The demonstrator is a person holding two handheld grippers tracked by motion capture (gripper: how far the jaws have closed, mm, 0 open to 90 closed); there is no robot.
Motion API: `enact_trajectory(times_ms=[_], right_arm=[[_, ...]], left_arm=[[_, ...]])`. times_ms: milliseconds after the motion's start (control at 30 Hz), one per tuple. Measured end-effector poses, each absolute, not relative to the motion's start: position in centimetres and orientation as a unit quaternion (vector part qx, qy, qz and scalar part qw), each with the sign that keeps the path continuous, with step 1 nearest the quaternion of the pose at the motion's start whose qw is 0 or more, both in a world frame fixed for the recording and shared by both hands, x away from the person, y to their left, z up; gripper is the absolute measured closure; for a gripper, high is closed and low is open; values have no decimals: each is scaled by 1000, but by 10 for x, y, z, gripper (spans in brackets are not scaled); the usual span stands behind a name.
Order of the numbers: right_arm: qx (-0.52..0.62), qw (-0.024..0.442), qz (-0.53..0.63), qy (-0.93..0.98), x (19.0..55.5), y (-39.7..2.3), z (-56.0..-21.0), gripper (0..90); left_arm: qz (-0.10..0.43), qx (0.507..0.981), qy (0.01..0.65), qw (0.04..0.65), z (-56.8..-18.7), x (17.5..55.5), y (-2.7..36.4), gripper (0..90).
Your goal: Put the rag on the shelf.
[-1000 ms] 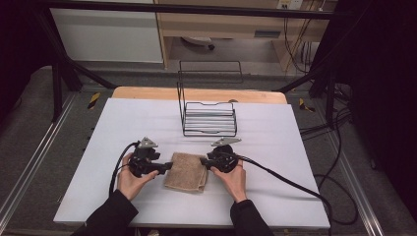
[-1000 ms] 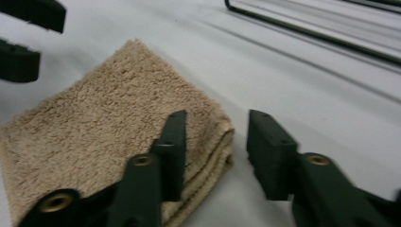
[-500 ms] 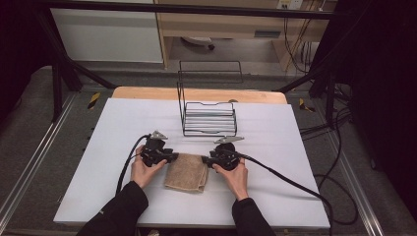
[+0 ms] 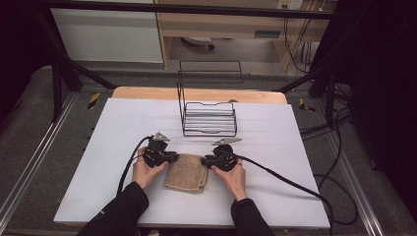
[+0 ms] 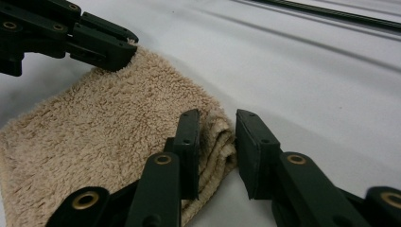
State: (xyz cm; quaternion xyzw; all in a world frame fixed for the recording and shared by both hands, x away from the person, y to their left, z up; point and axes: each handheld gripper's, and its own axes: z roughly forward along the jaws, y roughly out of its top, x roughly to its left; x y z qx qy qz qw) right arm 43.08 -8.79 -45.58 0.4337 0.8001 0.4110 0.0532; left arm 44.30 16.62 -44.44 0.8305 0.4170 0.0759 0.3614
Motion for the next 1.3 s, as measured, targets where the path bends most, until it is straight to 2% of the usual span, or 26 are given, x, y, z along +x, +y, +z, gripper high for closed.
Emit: enact_trajectory(times_ms=[133, 367, 1033, 1300], right_arm=[[434, 47, 405, 803, 431, -85, -455, 790], [437, 41, 409, 800, 431, -85, -454, 837], [411, 52, 466, 782, 415, -92, -426, 843], [387, 71, 494, 775, 404, -96, -411, 843]], left_arm=[[76, 833, 414, 360, -444, 443, 166, 809], [78, 833, 412, 361, -443, 443, 166, 851], [102, 810, 391, 426, -409, 418, 182, 857], [112, 802, 380, 446, -397, 405, 185, 858]])
